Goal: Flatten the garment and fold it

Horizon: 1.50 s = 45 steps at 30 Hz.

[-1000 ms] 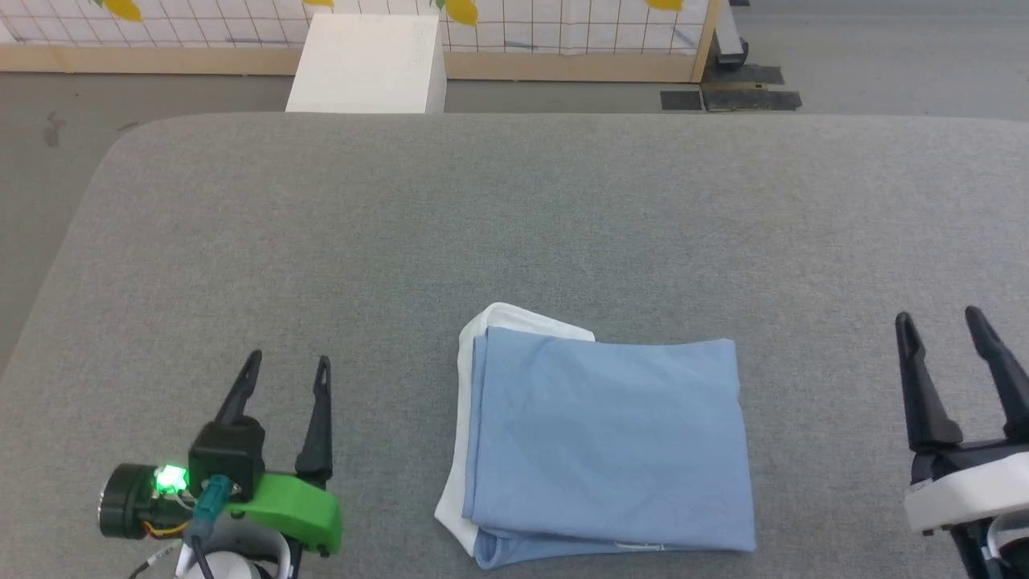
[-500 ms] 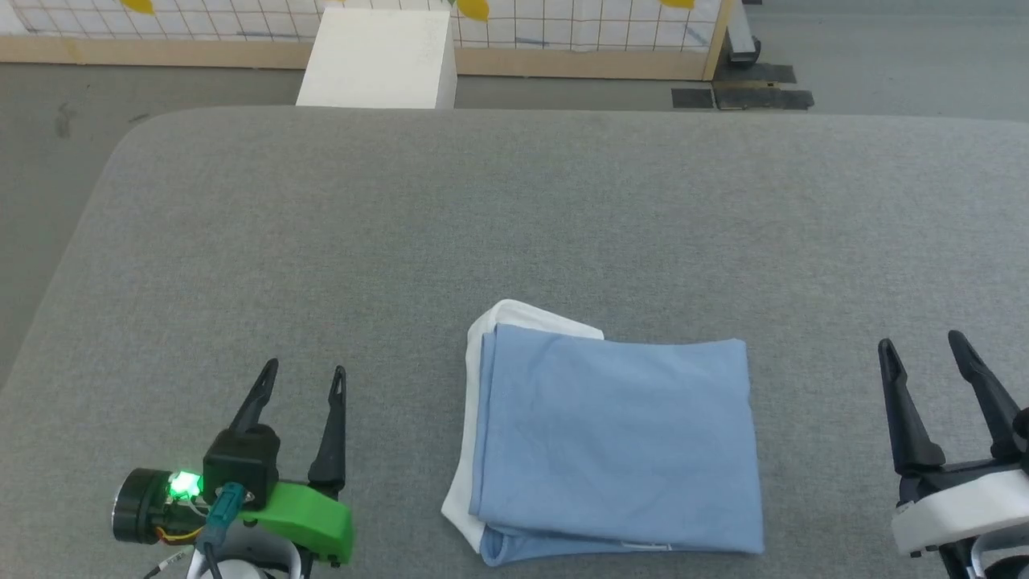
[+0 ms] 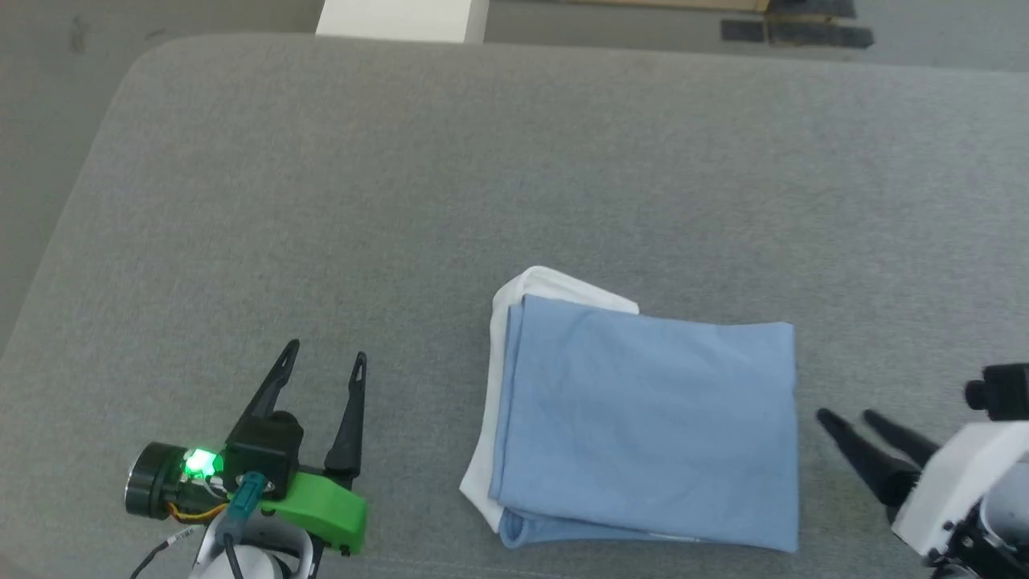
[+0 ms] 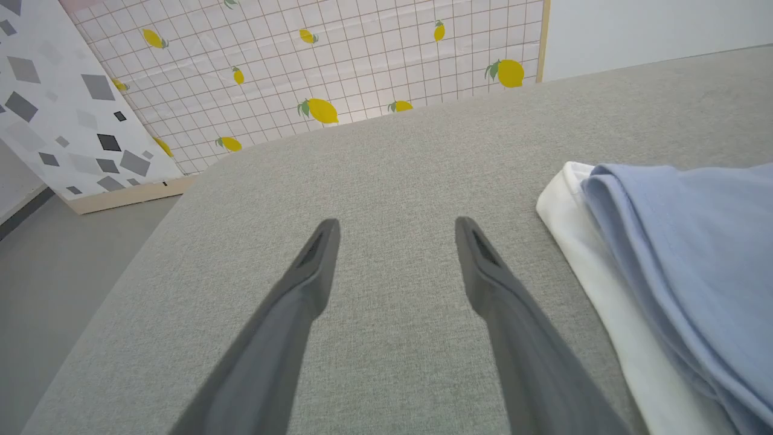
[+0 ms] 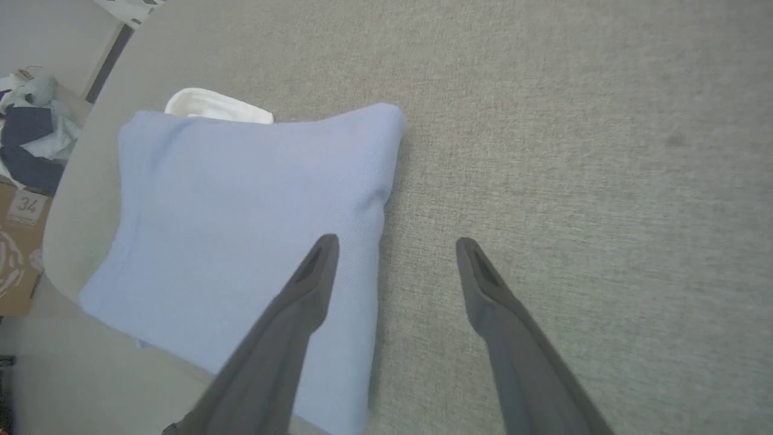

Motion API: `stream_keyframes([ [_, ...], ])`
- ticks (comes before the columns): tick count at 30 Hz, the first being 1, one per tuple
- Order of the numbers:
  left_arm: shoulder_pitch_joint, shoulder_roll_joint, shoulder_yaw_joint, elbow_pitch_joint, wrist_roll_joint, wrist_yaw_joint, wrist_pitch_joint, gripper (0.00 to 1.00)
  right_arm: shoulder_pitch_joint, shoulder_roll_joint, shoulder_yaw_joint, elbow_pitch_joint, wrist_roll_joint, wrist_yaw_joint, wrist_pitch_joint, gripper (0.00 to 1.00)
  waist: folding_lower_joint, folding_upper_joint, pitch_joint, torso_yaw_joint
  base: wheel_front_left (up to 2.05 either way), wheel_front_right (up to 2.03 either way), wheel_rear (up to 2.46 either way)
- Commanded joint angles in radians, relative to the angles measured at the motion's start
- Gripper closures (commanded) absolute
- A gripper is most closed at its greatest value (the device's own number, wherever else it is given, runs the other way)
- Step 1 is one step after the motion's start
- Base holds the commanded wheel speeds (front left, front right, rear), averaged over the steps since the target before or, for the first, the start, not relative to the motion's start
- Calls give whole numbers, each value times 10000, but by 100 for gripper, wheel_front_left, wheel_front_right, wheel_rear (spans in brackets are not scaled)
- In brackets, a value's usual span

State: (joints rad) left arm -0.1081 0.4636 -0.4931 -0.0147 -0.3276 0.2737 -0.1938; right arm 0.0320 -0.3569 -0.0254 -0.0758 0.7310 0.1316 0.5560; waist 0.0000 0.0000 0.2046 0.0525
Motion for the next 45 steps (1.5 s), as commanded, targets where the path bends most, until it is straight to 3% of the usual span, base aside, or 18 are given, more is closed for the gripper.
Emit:
stream_keyframes([
  [1,-228,52,-3,-26,143,-11,-6,0,-316,253,-43,173,513,-9,579,0,0,0,412,366,0,0,0],
  [4,-353,19,-70,25,184,-35,-2,0,-669,515,-121,480,902,-9,1399,0,0,0,603,555,0,0,0],
  [9,-602,-96,-202,149,245,-78,-5,0,-1071,781,115,1204,456,-9,2247,0,0,0,836,847,0,0,0],
  [17,-770,-232,-300,328,267,-53,-94,0,-1423,1357,662,1936,-118,-9,2615,0,0,0,979,1113,0,0,0],
  [18,-769,-235,-307,346,265,-50,-104,0,-1435,1369,750,2001,-207,-9,2652,51,0,0,976,1121,0,0,0],
  [20,-764,-242,-321,386,260,-42,-126,0,-1473,1387,878,2105,-352,-9,2623,100,0,0,957,1124,0,0,0],
  [26,-763,-293,-361,511,193,-30,-151,0,-1614,1076,1200,2082,-727,-9,2224,100,0,0,692,1001,0,0,0],
  [31,-785,-446,-502,648,77,-143,-164,0,-2005,221,1685,1528,-1228,-9,1710,100,0,0,377,616,0,0,0],
  [36,-667,-664,-600,758,-98,-147,-185,0,-2914,-1242,3162,739,-2149,-9,1517,100,0,0,374,-409,0,0,0],
  [40,-686,-748,-758,650,-136,-262,-193,0,-4286,-2810,4684,275,-2907,-9,1346,100,0,0,787,-1541,0,0,0],
  [45,-922,-728,-752,444,-119,-298,-185,0,-5770,-4224,5731,417,-3271,-9,945,100,0,0,1417,-2614,0,0,0],
])
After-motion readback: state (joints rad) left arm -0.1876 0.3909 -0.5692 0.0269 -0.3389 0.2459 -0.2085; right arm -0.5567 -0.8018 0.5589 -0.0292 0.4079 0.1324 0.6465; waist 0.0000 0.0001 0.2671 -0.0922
